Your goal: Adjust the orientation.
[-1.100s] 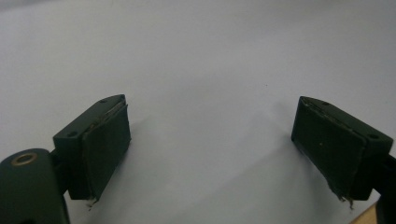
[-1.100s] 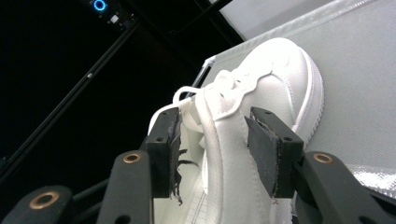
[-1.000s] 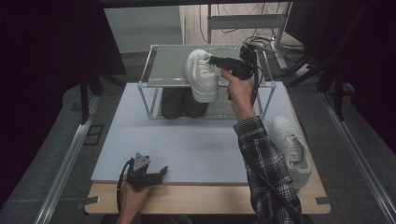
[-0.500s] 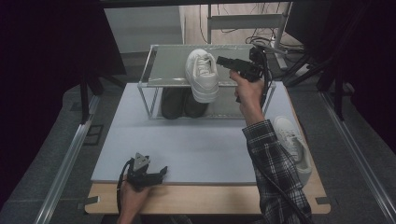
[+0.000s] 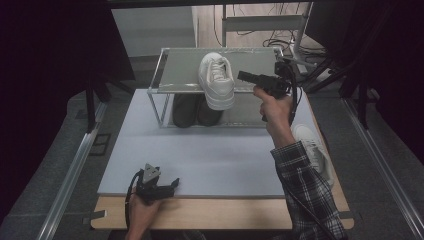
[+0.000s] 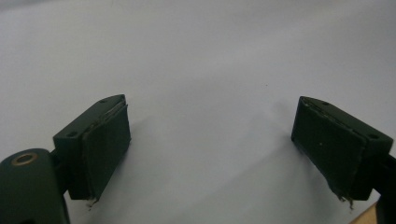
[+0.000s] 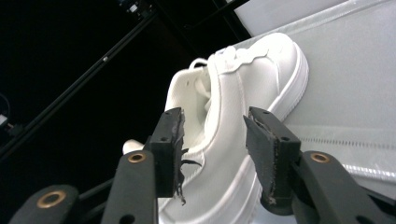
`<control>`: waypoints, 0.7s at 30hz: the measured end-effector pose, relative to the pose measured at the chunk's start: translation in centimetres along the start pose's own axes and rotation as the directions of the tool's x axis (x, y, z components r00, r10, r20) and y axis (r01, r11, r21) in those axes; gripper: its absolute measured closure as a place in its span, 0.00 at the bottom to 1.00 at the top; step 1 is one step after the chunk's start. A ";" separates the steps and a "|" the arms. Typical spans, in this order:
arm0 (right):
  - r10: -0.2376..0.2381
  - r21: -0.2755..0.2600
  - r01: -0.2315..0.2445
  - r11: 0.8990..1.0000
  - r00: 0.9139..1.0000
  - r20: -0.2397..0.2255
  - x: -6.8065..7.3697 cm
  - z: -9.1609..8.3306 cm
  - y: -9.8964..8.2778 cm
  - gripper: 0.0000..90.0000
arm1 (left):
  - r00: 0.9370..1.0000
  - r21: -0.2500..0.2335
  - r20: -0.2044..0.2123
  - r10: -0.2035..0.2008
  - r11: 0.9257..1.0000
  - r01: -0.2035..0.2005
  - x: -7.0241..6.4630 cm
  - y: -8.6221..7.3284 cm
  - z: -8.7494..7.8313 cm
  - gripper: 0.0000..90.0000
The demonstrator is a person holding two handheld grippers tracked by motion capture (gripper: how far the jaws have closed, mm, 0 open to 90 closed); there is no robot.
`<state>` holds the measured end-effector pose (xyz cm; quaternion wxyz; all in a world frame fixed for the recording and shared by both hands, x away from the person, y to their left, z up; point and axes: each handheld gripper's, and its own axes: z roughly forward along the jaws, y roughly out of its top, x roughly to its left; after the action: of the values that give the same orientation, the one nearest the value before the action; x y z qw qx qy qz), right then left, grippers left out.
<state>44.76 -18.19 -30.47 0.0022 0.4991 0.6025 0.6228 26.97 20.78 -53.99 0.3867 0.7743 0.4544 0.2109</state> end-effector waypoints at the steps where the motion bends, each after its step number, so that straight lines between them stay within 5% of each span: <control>1: -0.003 0.002 0.003 1.000 1.000 -0.005 0.0 -0.2 -0.2 0.68 | 1.000 0.000 0.000 0.000 1.000 0.000 0.0 0.0 0.0 0.13; 12: -0.054 0.048 0.056 0.997 0.997 -0.048 0.0 -1.6 -3.6 0.99 | 1.000 -0.002 -0.001 0.000 1.000 0.000 0.0 0.0 0.0 0.13; 21: -0.133 0.130 0.140 0.982 0.989 -0.057 0.8 -1.4 -6.7 1.00 | 1.000 -0.002 -0.001 0.000 1.000 0.000 0.0 0.0 0.0 0.13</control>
<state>39.48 -16.87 -34.69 -0.0029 0.4406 0.6755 0.5912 26.97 20.77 -54.00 0.3874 0.7738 0.4543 0.2116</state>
